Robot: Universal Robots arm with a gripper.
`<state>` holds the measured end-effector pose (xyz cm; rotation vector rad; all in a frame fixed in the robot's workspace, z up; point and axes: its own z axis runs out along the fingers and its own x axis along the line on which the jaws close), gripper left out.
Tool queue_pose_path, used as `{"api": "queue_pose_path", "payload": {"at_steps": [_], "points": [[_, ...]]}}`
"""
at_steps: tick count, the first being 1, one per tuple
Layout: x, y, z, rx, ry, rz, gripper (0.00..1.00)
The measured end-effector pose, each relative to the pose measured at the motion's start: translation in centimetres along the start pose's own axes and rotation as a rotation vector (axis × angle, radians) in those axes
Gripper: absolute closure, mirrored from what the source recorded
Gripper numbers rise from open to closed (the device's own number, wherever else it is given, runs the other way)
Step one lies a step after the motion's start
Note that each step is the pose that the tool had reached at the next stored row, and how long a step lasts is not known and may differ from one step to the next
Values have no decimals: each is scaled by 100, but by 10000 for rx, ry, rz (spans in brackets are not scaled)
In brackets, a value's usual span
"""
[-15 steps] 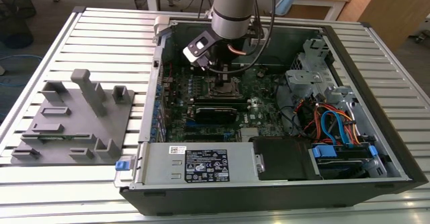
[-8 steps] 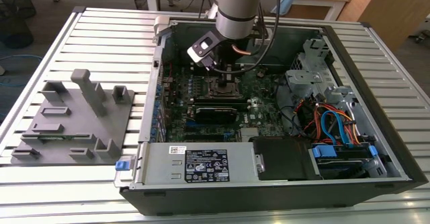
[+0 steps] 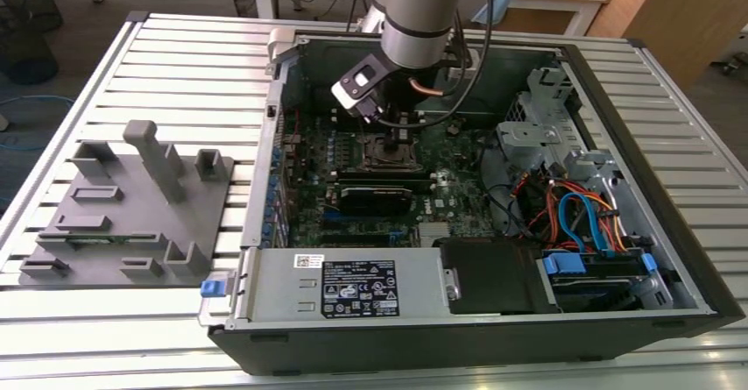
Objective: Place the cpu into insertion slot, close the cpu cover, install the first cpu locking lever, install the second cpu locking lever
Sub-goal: 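Install the first cpu locking lever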
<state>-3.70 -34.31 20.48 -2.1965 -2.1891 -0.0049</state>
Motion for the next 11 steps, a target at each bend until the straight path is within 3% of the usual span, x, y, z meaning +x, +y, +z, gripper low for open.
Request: {"api": "queue_pose_path", "payload": {"at_steps": [11], "points": [[0,5,0,0,0,-14,90]]}}
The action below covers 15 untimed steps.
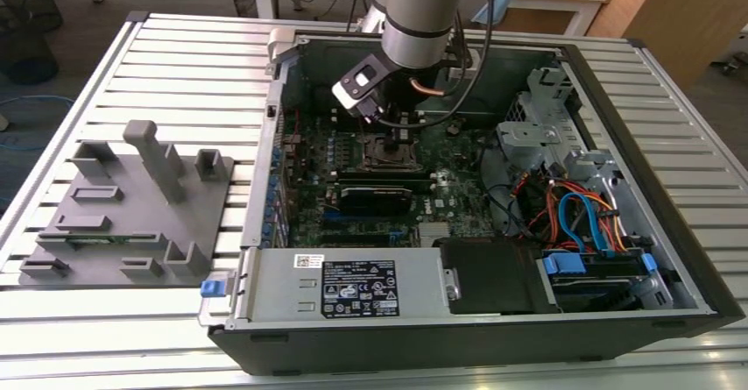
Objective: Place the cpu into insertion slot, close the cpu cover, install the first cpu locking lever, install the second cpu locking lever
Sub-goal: 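Install the first cpu locking lever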
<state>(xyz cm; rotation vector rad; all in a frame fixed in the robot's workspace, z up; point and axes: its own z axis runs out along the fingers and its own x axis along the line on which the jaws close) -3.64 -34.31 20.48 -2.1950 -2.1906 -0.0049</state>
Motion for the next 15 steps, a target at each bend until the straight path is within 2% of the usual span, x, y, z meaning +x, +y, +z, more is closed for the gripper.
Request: {"api": "queue_pose_path", "payload": {"at_steps": [7,15], "points": [[0,1,1,14,-46,-473,90],[1,-1,-21,19,-141,-524,90]]}}
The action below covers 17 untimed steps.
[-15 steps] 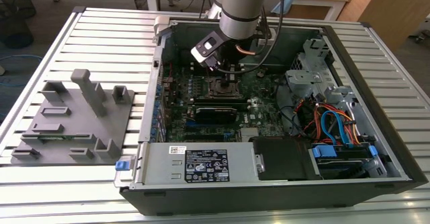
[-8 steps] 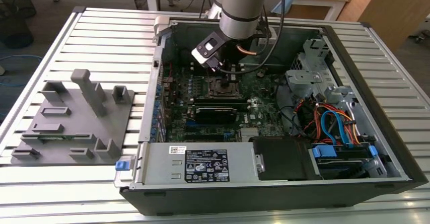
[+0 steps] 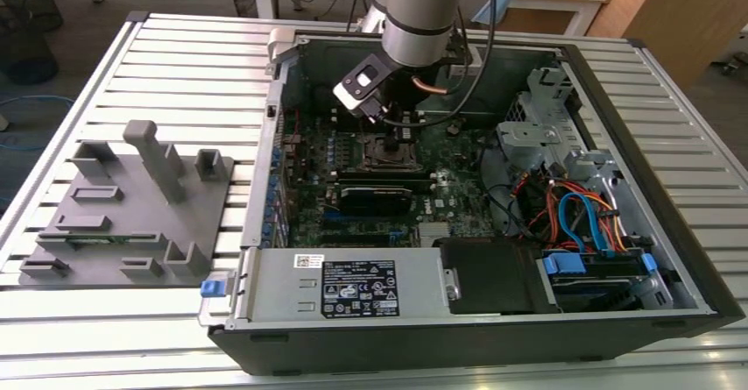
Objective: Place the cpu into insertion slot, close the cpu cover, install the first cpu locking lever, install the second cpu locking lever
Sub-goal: 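Install the first cpu locking lever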
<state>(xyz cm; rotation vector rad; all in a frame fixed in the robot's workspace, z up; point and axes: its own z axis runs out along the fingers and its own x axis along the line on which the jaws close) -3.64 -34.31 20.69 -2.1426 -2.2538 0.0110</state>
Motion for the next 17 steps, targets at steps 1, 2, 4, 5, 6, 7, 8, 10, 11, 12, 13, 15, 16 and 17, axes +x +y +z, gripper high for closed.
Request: {"api": "queue_pose_path", "payload": {"at_steps": [1,2,4,5,6,7,8,10,11,12,13,15,16,17], "points": [[0,0,-8,1,-12,0,90],[0,0,-16,1,-22,-1,90],[0,-1,-31,2,-44,-2,90],[1,-1,-40,3,-59,-1,90],[1,-1,-47,3,-71,-5,90],[1,-1,-54,5,-79,-9,90],[1,-2,-62,5,-87,-11,90],[1,-2,-76,5,-106,-13,90],[2,-2,-84,6,-116,-14,90],[2,-3,-92,7,-126,-15,90],[2,-3,-101,7,-135,-15,90],[2,-3,-118,8,-156,-15,90],[2,-3,-127,8,-164,-16,90],[2,-4,-136,9,-173,-16,90]]}}
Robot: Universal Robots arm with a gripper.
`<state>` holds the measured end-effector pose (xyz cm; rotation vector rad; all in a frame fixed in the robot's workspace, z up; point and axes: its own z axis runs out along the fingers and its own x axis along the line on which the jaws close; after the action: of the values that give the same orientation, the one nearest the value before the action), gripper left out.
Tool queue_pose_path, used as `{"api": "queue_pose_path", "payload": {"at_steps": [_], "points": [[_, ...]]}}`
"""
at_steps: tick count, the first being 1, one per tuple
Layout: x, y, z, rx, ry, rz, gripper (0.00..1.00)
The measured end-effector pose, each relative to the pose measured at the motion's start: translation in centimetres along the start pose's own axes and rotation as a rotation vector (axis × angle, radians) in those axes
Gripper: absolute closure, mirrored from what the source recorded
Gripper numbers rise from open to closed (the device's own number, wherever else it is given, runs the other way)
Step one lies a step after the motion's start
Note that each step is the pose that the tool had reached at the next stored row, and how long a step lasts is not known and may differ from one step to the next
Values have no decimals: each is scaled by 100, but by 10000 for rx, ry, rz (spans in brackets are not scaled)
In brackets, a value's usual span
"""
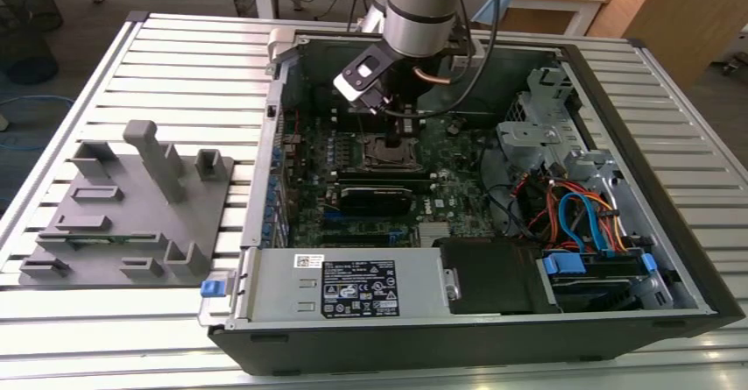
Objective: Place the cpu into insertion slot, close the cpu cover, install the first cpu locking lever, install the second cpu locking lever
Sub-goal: 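Install the first cpu locking lever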
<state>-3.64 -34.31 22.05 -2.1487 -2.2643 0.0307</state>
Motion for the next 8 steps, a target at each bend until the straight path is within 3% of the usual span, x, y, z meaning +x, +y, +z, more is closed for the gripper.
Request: {"api": "queue_pose_path", "payload": {"at_steps": [8], "points": [[0,-2,-72,3,-49,-5,90]]}}
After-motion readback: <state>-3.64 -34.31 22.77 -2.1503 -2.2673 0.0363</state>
